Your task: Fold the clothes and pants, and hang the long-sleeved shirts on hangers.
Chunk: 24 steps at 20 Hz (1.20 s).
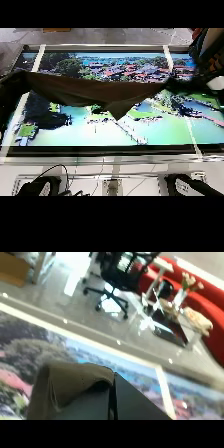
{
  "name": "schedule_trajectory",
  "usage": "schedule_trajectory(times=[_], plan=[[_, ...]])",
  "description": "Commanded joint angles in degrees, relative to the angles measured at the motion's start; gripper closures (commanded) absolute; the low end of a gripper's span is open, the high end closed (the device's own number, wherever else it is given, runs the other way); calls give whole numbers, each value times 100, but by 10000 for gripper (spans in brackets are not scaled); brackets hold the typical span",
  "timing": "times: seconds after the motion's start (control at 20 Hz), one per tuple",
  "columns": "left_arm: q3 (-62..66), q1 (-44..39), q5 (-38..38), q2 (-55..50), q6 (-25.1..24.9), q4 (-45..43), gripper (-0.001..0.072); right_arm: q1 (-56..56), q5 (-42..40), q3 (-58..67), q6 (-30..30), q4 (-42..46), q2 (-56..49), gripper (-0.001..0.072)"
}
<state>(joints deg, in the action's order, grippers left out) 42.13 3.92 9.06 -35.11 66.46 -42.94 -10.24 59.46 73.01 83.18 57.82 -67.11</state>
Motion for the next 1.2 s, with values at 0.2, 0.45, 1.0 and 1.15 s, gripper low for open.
schedule_trajectory(times=[0.2,0.45,1.0,1.15], plan=[[4,0,2422,9,-4,-369,697,-452,1235,944,-485,866,1364,698],[22,0,3027,20,-2,-656,698,-452,1449,1058,-483,1405,1576,698],[1309,0,-417,1309,-4,-291,697,-448,1325,3685,-490,1403,1611,697],[1307,0,-483,1788,-4,-293,697,-448,1558,4389,-487,1403,1779,697]])
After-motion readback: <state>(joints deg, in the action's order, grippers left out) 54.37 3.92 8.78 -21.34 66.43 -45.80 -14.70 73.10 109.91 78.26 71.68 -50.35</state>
